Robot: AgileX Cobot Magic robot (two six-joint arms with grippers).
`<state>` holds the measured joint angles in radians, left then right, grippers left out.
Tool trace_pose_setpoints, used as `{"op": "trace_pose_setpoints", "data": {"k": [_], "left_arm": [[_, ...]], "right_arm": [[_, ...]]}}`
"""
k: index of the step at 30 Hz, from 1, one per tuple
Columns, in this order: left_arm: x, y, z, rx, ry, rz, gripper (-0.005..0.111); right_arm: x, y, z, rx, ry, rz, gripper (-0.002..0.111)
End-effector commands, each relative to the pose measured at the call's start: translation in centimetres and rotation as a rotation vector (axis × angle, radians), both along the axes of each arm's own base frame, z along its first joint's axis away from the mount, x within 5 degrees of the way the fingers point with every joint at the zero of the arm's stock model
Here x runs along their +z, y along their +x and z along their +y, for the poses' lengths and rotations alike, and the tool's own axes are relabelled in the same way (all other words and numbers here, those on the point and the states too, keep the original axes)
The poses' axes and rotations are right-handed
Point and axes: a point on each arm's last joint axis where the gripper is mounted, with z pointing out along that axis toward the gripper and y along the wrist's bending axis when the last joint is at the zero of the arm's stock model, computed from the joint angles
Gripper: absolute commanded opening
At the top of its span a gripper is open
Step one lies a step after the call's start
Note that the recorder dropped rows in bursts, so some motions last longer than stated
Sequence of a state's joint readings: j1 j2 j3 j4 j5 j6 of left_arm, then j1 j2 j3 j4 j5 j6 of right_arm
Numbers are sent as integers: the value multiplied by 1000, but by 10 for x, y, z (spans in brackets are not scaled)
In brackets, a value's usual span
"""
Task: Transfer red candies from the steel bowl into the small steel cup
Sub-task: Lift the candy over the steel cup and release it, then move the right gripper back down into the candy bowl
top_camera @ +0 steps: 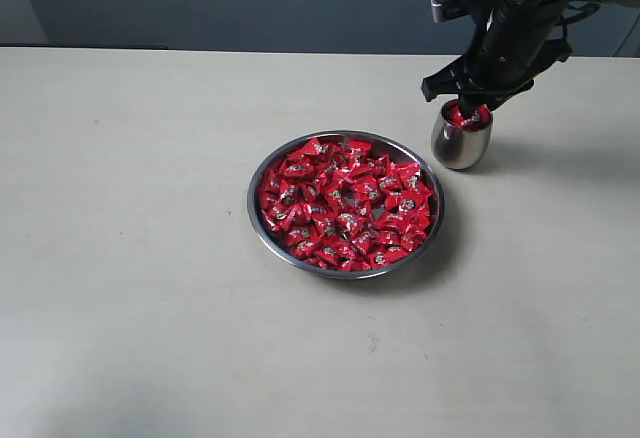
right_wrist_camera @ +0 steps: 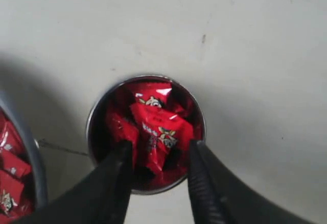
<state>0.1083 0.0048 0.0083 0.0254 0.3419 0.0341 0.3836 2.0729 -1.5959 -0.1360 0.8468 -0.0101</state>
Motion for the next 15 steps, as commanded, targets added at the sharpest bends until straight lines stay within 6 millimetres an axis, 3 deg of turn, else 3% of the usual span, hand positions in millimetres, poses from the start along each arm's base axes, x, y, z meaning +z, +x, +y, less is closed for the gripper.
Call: {"op": "trace_pose_setpoints", "data": {"k": [1,8,15], "left_arm": [[4,0,0,1,-1,-21,0],[4,0,0,1,-1,-21,0],[4,0,0,1,-1,-21,0]], "right_arm": [[13,1,-1,3,16,-39,36],[41,-7,3,-32,138,-74,36],[43,-25,37,82,422,88,36]]}}
